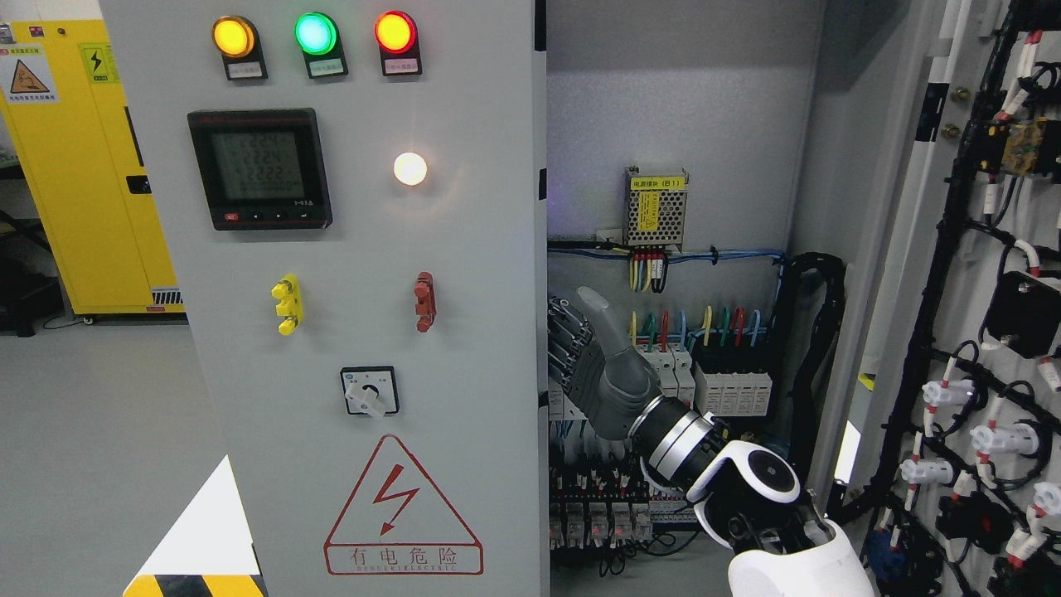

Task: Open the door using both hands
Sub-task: 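Push the indicator-light door outward with the right hand, swinging it open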

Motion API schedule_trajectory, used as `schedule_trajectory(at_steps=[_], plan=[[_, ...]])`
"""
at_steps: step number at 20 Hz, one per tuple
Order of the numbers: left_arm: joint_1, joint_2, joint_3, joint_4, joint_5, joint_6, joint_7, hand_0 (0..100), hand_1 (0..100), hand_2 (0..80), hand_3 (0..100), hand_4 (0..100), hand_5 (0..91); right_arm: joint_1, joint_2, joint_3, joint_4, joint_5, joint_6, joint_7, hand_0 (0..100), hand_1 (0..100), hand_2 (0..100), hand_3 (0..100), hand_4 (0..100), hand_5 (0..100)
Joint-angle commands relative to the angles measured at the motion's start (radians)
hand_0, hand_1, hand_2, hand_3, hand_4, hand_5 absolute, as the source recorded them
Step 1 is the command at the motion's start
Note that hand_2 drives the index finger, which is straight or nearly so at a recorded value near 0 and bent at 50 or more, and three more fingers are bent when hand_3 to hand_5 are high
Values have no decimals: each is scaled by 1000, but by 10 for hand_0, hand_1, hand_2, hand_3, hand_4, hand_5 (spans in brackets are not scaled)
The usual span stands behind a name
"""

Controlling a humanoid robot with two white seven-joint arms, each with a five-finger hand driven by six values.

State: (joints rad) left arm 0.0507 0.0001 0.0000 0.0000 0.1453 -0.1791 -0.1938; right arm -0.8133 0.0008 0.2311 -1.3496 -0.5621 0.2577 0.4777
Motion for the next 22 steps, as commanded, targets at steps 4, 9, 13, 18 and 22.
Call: schedule_trajectory(at_steps=[4, 9, 13, 18, 22], plan=[[0, 29, -5, -32, 0, 1, 1, 351, 144, 0, 59, 0, 0, -1, 18, 1, 18, -15, 0, 44, 215, 65, 0, 0, 0, 0], [0, 29, -5, -32, 0, 1, 1, 351, 143, 0, 61, 0, 0, 32, 16, 1, -31, -15, -2, 44, 215, 65, 0, 0, 0, 0], [0, 32, -5, -32, 0, 1, -1, 352, 143, 0, 61, 0, 0, 138, -12, 19, -178, -15, -2, 45, 215, 64, 0, 0, 0, 0], [0, 32, -6, -34, -1, 1, -9, 352, 142, 0, 61, 0, 0, 267, -58, 171, -337, -15, -2, 45, 215, 63, 0, 0, 0, 0], [-5, 29, -6, -35, -1, 3, -18, 353, 142, 0, 60, 0, 0, 336, -73, 281, -407, -13, -2, 45, 215, 63, 0, 0, 0, 0]])
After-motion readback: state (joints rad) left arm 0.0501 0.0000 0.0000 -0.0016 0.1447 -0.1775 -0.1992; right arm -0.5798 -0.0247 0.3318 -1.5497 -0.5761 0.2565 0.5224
